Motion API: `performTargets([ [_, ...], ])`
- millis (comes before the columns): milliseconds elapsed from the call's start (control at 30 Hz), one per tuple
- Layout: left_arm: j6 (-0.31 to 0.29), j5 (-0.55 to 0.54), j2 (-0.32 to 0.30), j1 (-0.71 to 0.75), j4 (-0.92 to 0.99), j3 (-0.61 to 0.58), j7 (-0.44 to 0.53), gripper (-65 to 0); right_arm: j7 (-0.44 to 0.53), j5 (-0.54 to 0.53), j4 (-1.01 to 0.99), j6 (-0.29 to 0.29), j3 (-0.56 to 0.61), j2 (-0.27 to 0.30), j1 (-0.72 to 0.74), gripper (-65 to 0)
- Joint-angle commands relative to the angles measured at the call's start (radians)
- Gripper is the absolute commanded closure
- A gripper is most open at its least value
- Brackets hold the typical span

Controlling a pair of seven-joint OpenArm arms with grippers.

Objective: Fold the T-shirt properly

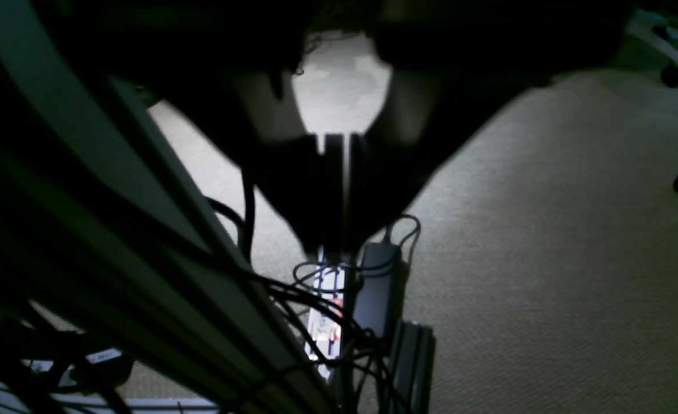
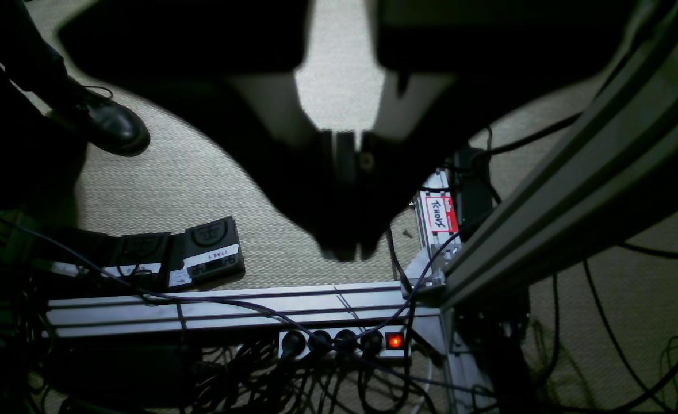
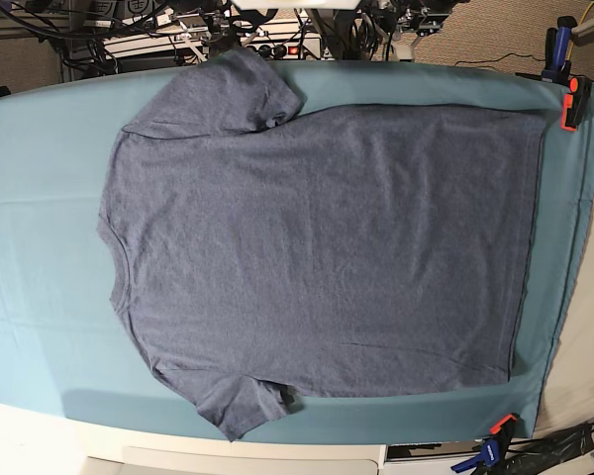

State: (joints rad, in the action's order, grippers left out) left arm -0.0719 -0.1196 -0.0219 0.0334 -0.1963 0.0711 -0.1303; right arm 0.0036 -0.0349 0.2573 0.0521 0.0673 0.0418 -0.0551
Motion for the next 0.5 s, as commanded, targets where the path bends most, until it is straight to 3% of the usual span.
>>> performTargets([
  [0,-0.008,0.003,0.002,0.0,-0.004,-0.003,-0.001,0.0,0.01,-0.001,0.005,0.004,-0.003,0.005,0.003,0.0],
  [467,-0.008,0.003,0.003,0.0,-0.004,-0.003,-0.001,0.0,0.016,-0.001,0.005,0.003,-0.003,0.006,0.002,0.0],
])
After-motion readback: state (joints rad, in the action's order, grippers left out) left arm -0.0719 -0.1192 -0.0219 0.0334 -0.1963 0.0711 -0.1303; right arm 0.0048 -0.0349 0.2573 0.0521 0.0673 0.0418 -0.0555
